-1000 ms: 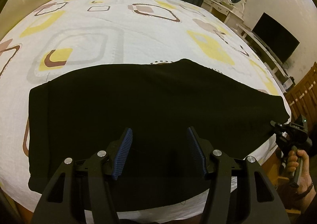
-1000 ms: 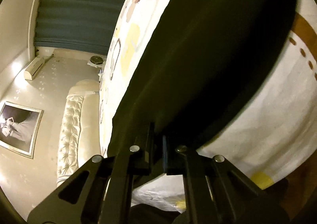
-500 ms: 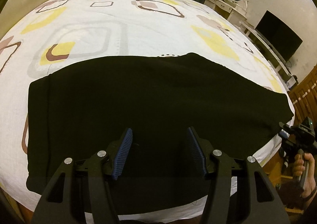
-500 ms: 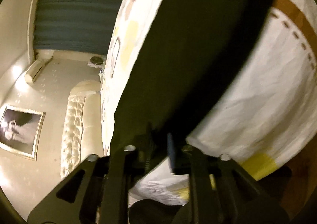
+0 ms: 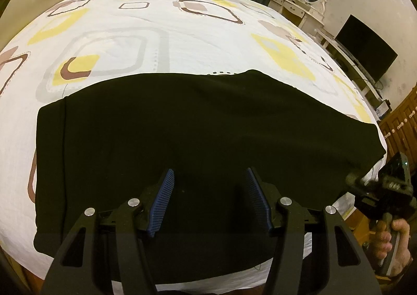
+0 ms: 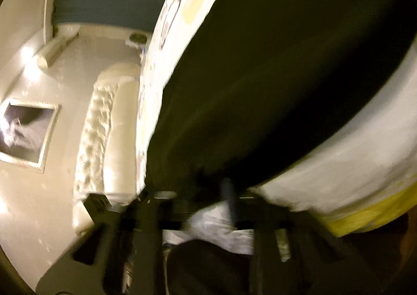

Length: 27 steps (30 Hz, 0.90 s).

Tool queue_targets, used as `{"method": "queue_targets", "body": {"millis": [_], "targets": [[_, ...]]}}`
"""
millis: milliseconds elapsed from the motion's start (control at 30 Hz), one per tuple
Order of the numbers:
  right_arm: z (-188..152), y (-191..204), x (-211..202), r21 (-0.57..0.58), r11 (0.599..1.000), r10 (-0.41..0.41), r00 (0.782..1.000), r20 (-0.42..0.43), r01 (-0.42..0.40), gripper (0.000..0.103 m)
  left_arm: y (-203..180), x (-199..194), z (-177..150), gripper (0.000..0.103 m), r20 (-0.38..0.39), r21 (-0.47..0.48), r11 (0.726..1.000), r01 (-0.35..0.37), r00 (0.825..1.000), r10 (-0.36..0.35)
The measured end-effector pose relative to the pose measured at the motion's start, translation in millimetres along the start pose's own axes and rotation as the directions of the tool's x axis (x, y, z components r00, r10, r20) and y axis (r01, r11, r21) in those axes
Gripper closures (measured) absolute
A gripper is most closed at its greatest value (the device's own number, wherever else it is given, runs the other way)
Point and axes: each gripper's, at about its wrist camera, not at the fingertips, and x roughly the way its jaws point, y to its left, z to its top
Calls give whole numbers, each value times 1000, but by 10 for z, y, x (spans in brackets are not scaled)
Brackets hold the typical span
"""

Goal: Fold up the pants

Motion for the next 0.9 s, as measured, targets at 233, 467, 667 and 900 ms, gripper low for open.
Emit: {"method": "queue_targets", "body": {"millis": [233,467,667,900], "targets": [[-97,-73,-30,22,1000,-18,1000,0,18,97,54,11,5,46,6,-3,1000,-10,1000,10],[-36,91,-260,15,1000,8,1000,-25,-7,91,62,20,-8,46,7,14,1000,-18,1000,18],[376,351,-1199,-173,985,8,992,126,14,70,27,22,-23,45,9,44,998,-37,999,37],[1262,-336,-2591,-144,984,-46,938,343,101,49,-49,-28,-48,37,39,94,995,-27,999,23]]}}
